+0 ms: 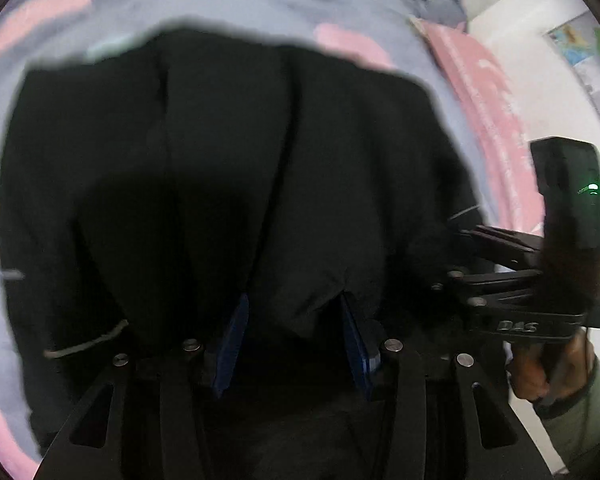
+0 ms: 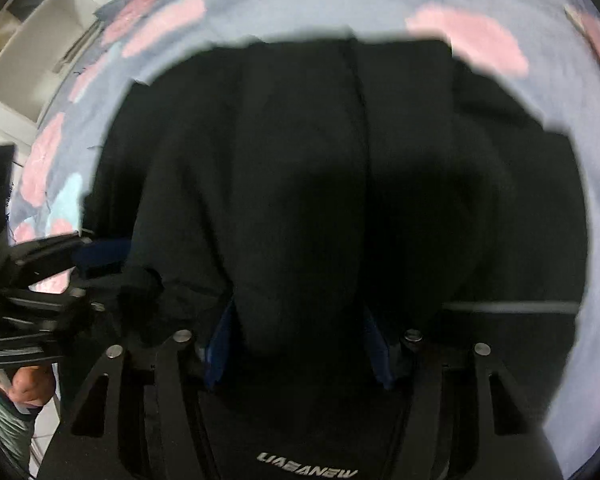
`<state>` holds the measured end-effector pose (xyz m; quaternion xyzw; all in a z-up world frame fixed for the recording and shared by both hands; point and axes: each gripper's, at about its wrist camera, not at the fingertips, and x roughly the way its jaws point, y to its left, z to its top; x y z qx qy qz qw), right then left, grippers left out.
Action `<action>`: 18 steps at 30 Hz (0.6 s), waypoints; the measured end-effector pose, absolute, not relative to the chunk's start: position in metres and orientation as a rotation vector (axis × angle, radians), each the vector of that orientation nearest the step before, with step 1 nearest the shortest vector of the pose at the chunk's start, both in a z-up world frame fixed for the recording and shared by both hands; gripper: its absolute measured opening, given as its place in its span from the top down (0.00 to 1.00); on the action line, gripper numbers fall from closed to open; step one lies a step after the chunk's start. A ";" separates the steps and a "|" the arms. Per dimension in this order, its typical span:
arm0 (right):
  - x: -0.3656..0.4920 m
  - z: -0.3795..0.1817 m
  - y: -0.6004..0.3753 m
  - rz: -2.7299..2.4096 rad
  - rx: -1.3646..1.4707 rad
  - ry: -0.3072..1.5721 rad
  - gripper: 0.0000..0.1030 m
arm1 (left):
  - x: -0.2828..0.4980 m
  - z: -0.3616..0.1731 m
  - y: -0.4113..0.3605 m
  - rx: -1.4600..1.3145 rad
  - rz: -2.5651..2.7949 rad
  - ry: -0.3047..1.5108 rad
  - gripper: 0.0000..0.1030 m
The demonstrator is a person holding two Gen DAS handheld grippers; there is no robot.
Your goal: Fold large clothes
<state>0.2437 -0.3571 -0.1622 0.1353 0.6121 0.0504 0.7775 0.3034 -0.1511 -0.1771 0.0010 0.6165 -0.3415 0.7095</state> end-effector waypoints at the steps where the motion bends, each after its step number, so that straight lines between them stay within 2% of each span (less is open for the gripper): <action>1: 0.241 -0.166 -0.357 0.099 0.293 1.306 0.42 | 0.303 -0.180 -0.151 -0.006 -0.750 1.363 0.54; 6: 0.239 -0.153 -0.351 0.094 0.251 1.288 0.42 | 0.302 -0.171 -0.152 0.012 -0.732 1.347 0.54; 13: 0.191 -0.090 -0.344 0.175 0.215 1.149 0.41 | 0.274 -0.113 -0.113 -0.103 -0.842 1.214 0.54; 16: 0.193 -0.114 -0.340 0.142 0.214 1.221 0.42 | 0.279 -0.124 -0.117 -0.077 -0.806 1.255 0.54; 18: 0.206 -0.143 -0.345 0.122 0.252 1.293 0.42 | 0.284 -0.159 -0.131 0.021 -0.701 1.358 0.57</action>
